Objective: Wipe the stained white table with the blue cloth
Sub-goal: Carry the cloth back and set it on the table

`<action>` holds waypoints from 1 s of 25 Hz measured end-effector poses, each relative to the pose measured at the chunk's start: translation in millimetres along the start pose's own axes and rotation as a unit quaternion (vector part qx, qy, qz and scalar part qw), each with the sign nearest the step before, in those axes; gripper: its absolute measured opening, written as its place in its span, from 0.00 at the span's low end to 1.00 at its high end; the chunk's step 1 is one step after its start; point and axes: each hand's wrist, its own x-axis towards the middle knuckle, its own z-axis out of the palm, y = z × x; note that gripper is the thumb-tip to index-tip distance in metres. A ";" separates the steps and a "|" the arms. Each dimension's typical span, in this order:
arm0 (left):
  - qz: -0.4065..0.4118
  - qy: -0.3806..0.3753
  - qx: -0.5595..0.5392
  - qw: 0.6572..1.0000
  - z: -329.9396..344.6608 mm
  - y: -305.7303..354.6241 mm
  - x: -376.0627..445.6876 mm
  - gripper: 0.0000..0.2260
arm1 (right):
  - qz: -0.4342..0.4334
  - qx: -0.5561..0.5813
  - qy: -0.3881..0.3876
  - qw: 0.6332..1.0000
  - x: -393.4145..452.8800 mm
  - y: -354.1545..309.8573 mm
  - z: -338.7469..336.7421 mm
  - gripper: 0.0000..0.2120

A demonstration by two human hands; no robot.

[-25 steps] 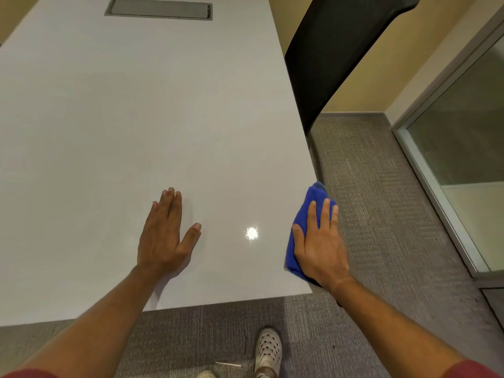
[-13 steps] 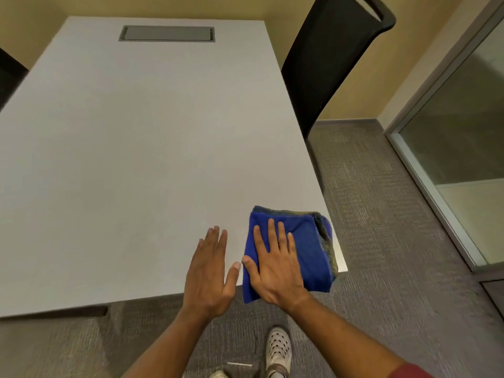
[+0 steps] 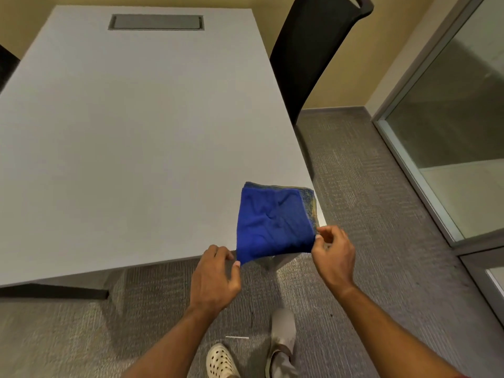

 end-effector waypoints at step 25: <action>-0.340 0.034 -0.302 0.890 11.9 34.5 5.1 0.08 | 0.193 0.290 -0.316 0.882 27.8 46.2 -24.7 0.15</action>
